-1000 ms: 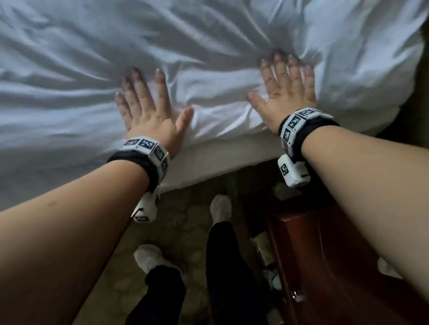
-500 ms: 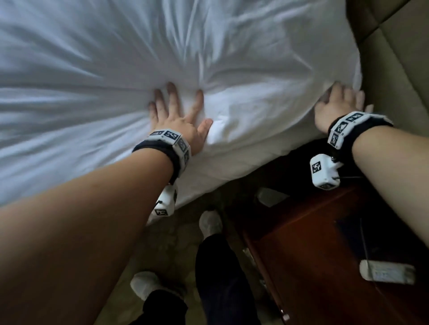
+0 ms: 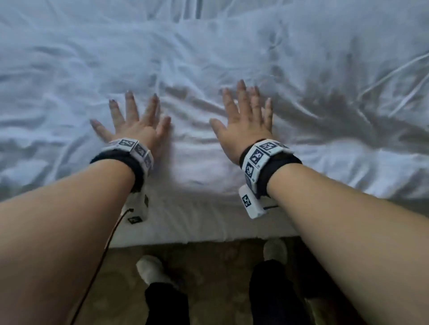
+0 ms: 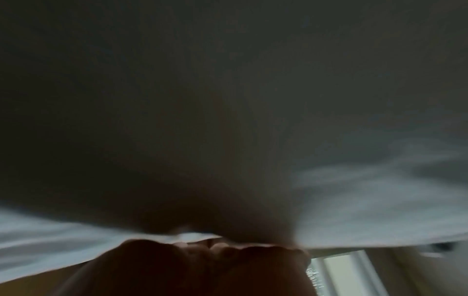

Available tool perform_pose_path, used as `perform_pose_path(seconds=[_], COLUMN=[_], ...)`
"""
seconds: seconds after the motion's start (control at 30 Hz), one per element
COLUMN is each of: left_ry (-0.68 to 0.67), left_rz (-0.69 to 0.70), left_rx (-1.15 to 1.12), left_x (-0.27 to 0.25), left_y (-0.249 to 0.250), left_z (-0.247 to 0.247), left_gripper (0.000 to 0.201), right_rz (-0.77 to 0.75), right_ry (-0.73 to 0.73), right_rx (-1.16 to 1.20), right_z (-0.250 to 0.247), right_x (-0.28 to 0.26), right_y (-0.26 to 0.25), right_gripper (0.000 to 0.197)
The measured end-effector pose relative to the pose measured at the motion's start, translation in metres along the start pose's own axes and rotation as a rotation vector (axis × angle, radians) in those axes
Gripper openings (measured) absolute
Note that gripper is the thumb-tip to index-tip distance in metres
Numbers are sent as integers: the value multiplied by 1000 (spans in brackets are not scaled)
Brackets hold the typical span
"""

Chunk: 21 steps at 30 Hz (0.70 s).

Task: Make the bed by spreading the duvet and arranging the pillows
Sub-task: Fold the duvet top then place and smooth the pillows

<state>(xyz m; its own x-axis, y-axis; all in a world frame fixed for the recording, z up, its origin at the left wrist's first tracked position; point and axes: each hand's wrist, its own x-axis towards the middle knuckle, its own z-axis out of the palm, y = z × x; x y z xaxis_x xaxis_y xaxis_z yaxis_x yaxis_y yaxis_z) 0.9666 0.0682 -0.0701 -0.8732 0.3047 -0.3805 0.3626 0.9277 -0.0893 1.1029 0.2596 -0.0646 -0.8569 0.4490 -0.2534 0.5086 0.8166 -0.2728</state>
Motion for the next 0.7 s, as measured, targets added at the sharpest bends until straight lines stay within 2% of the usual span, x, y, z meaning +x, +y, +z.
perform_pose_path(seconds=[0.03, 0.1, 0.2, 0.3, 0.5, 0.7], left_ry=[-30, -43, -1, 59, 105, 102], left_rz=[-35, -18, 73, 135, 19, -93], left_rx=[-4, -3, -18, 0, -36, -33], left_x=[4, 5, 9, 22, 53, 92], left_y=[-41, -113, -191, -260, -400, -475], left_z=[8, 31, 56, 62, 58, 49], left_gripper=[66, 68, 71, 69, 67, 65], right_rz=[-37, -83, -99, -92, -130, -182], right_ry=[-30, -83, -135, -142, -188, -158], right_rx=[7, -4, -55, -98, -95, -105], right_z=[15, 49, 93, 124, 158, 176], right_x=[4, 7, 7, 10, 30, 58], right_y=[-42, -121, -219, -294, -418, -487], right_gripper=[74, 75, 75, 75, 74, 78])
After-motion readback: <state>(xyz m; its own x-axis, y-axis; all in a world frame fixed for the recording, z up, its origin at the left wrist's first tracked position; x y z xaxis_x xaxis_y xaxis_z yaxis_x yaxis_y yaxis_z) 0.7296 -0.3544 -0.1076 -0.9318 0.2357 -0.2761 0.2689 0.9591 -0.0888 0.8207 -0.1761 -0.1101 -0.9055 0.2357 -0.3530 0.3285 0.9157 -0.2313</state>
